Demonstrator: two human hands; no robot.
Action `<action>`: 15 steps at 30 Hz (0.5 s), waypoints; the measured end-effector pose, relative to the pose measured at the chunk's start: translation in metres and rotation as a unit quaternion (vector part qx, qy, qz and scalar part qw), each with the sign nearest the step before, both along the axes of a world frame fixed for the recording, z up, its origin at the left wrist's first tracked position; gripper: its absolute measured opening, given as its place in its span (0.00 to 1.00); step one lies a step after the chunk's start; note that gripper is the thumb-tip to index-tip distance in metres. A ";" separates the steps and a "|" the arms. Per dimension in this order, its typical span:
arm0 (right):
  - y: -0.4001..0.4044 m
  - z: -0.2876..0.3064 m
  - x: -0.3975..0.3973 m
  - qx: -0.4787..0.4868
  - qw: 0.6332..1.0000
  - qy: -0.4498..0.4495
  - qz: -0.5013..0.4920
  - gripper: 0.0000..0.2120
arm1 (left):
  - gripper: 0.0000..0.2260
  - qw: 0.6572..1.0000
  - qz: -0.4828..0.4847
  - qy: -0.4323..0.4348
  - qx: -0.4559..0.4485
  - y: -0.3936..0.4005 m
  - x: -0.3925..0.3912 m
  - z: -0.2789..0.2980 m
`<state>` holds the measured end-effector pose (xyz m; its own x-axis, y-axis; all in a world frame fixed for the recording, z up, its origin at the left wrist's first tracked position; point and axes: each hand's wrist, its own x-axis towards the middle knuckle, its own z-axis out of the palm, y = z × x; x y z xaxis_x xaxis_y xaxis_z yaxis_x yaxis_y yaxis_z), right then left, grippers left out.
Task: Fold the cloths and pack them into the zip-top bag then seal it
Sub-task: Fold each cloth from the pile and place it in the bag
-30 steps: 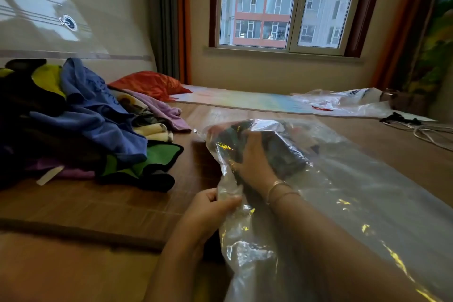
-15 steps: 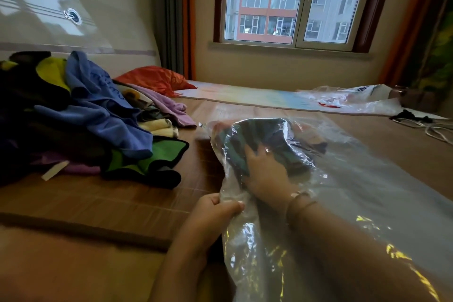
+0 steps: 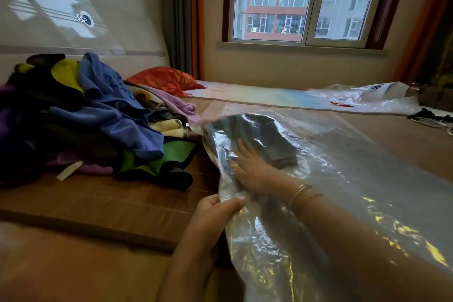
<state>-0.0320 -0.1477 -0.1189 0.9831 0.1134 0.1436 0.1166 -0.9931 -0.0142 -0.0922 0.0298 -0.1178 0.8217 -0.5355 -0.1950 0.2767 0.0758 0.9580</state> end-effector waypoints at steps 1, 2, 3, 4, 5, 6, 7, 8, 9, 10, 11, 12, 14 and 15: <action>0.002 0.005 -0.009 -0.037 0.999 0.033 -0.021 0.23 | 0.06 1.000 0.003 0.001 -0.001 -0.001 -0.002 0.000; 0.003 0.000 -0.013 -0.102 0.995 -0.007 -0.019 0.28 | 0.06 1.000 0.007 0.002 -0.001 -0.002 -0.003 0.000; 0.001 -0.005 -0.019 -0.107 0.994 -0.002 -0.028 0.31 | 0.07 1.000 0.011 0.002 0.000 -0.003 -0.003 0.000; 0.000 -0.006 -0.022 -0.092 0.995 0.016 -0.048 0.35 | 0.07 1.000 0.013 0.001 0.000 -0.003 -0.004 -0.001; 0.001 -0.009 -0.023 -0.055 0.996 0.010 -0.070 0.41 | 0.08 1.000 0.015 0.000 -0.002 -0.004 -0.005 -0.001; 0.001 -0.013 -0.021 -0.007 0.996 0.004 -0.093 0.43 | 0.09 1.000 0.016 -0.002 -0.007 -0.004 -0.006 -0.001; -0.001 -0.018 -0.015 0.014 0.994 -0.001 -0.111 0.42 | 0.10 1.000 0.021 -0.003 -0.012 -0.004 -0.007 -0.001; -0.003 -0.020 -0.009 0.005 0.992 -0.004 -0.125 0.41 | 0.11 1.000 0.027 -0.001 -0.016 -0.005 -0.007 0.000; -0.009 -0.026 0.001 -0.009 0.991 -0.004 -0.135 0.40 | 0.12 0.999 0.035 0.005 -0.022 -0.006 -0.006 -0.001; -0.015 -0.029 0.009 -0.023 0.989 -0.008 -0.145 0.39 | 0.13 0.998 0.045 0.016 -0.033 -0.007 -0.005 -0.002; -0.021 -0.031 0.016 -0.023 0.986 -0.015 -0.165 0.36 | 0.15 0.997 0.055 0.032 -0.049 -0.008 -0.003 -0.002; -0.028 -0.030 0.021 -0.017 0.983 -0.021 -0.182 0.32 | 0.17 0.995 0.062 0.048 -0.066 -0.009 -0.001 -0.002; -0.042 -0.026 0.028 -0.013 0.981 -0.016 -0.191 0.28 | 0.18 0.991 0.063 0.078 -0.092 -0.010 0.002 -0.002; -0.049 -0.022 0.030 -0.015 0.980 -0.011 -0.197 0.27 | 0.16 0.989 0.061 0.087 -0.101 -0.011 0.004 -0.002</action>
